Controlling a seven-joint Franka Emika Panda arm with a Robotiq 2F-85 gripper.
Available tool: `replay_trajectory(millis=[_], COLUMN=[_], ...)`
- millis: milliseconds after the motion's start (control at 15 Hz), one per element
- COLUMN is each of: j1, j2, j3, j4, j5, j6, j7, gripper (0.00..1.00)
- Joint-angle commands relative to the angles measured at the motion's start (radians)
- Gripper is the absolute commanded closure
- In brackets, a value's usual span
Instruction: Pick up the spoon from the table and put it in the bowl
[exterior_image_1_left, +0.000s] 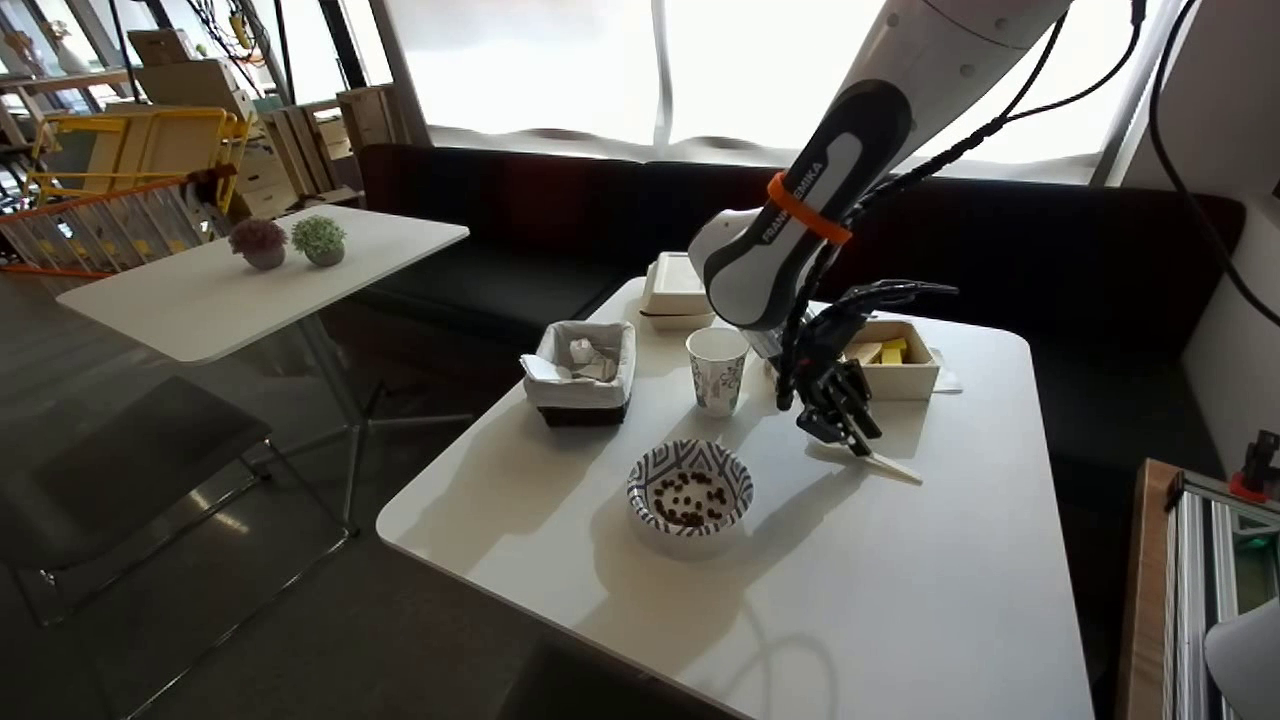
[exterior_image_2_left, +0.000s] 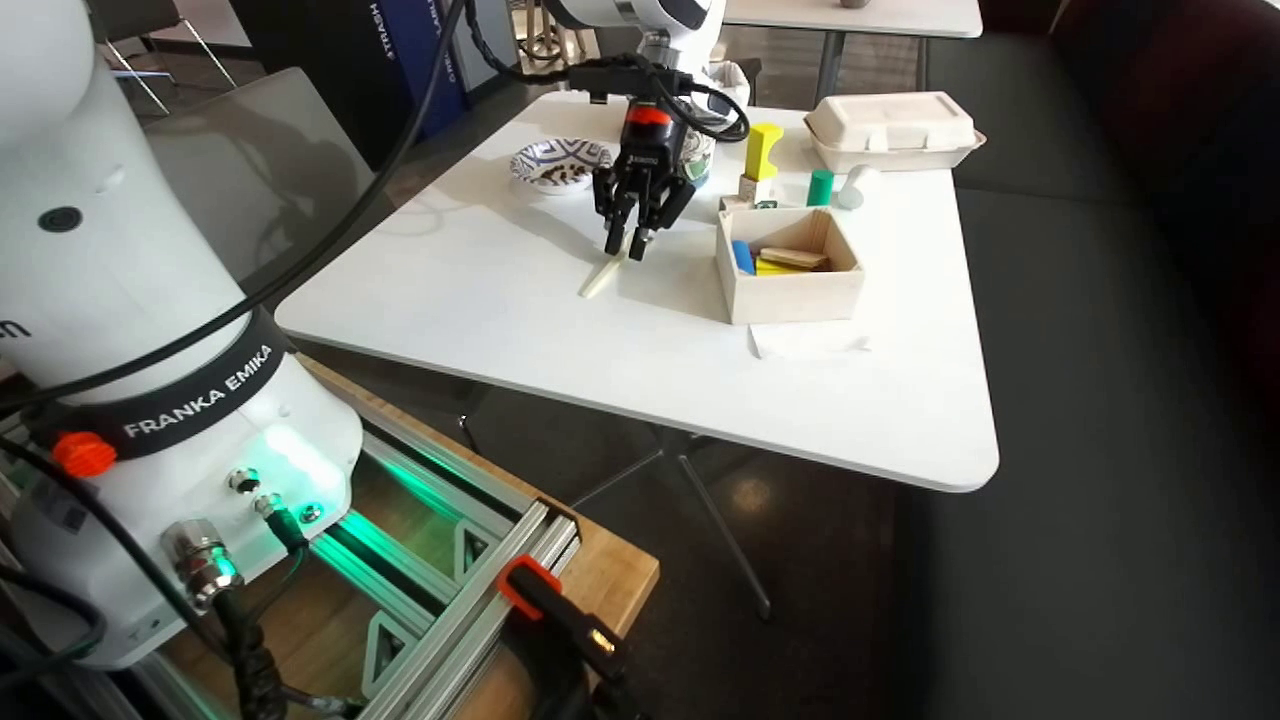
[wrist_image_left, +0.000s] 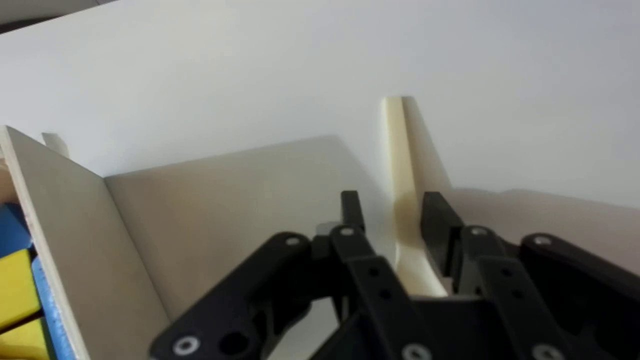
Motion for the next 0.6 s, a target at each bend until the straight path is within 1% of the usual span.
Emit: replay_trajectory(millis=[0,133,200,333,400,533], j1=[-0.012,-0.014,-0.016,-0.018,-0.019,-0.019], j2=[0.033,0.043,0.048,0.057,0.061,0.063], j3=[0.012,0.013,0.014,0.012,0.011,0.010], j4=[0.041,0.050,0.055,0.066,0.069,0.071], j5=[-0.013,-0.014,-0.014,-0.018,-0.020,-0.031], j6=[-0.055,-0.065,-0.072,-0.079,-0.080,-0.084], j7=[-0.052,-0.069,-0.078,-0.089,-0.093,-0.106], gripper=[0.94,0.92,0.89,0.71,0.65,0.58])
